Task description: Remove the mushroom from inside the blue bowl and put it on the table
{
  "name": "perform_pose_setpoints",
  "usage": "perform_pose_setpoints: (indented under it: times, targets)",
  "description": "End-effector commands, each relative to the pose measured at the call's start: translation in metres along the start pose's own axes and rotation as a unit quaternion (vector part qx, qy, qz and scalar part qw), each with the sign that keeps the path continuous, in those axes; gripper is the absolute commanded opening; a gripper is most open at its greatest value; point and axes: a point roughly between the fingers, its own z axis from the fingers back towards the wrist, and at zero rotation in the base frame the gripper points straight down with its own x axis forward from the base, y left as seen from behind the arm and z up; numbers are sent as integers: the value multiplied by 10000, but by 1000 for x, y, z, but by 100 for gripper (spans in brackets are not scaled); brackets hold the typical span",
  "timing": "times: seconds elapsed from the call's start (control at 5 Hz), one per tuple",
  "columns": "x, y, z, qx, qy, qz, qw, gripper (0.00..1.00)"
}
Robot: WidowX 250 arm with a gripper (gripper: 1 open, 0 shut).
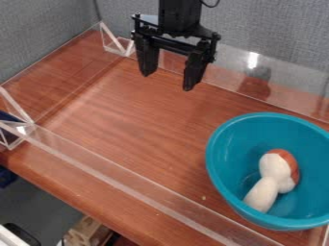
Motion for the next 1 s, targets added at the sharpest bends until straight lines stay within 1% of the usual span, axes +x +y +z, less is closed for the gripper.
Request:
perform_pose_setpoints:
  times: [0.0, 0.2, 0.4, 0.8]
  targets:
    - [0, -4, -6, -22, 49, -39, 10000, 100]
    - [-2, -13, -12, -61, 58, -128, 9999, 100]
    - [-5, -30, -17, -136, 34, -295, 9995, 100]
    - [-10, -89, -25, -290, -202, -729, 9967, 100]
